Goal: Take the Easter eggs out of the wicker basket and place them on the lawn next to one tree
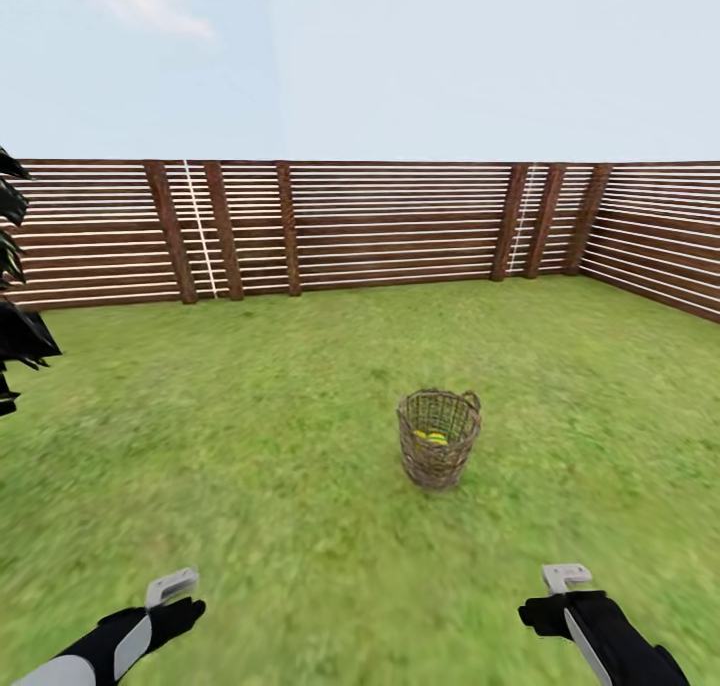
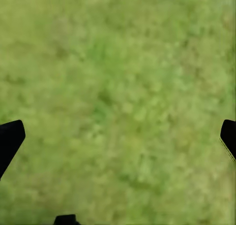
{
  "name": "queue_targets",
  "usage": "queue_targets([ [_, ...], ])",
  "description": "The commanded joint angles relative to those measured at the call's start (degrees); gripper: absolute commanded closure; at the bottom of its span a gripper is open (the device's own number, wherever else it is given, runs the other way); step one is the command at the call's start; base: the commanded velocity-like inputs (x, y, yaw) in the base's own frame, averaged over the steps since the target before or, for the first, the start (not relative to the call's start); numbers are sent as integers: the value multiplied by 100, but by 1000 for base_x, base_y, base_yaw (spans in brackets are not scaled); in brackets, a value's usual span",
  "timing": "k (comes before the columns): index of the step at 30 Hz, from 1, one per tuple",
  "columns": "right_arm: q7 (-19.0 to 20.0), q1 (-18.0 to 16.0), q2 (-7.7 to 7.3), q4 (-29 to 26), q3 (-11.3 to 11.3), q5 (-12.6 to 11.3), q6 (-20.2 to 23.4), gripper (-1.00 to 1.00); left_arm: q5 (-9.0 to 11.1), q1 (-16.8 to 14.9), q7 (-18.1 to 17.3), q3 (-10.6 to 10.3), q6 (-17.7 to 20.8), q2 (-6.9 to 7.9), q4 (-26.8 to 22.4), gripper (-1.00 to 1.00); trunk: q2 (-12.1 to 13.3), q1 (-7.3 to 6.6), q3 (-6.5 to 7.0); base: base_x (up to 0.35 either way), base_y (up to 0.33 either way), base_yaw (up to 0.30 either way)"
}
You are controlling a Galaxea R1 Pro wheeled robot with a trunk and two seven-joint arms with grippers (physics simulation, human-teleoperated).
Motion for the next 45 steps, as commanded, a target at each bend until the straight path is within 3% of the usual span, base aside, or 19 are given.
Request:
queue_targets([
  [1,32,-2,-1,-10,-11,32,31,-100,18,0,-19,54,-202,5,-10,-100,-3,3,-6,339,0,0],
  [4,32,-2,0,-11,-8,47,33,-100,31,-2,-16,70,-578,6,-16,-100,-3,3,-6,339,0,0],
  [8,32,-2,4,-11,9,61,34,-100,40,0,-10,74,-726,-29,-54,-100,-3,3,-6,339,0,0],
  [39,32,-2,14,-11,19,64,48,-100,55,-2,-9,83,-790,-48,-66,-100,-3,3,-6,339,0,0],
  [45,26,-2,21,-20,22,64,436,-100,46,-2,-13,83,-1035,-52,-63,-100,-3,3,-6,339,0,0],
])
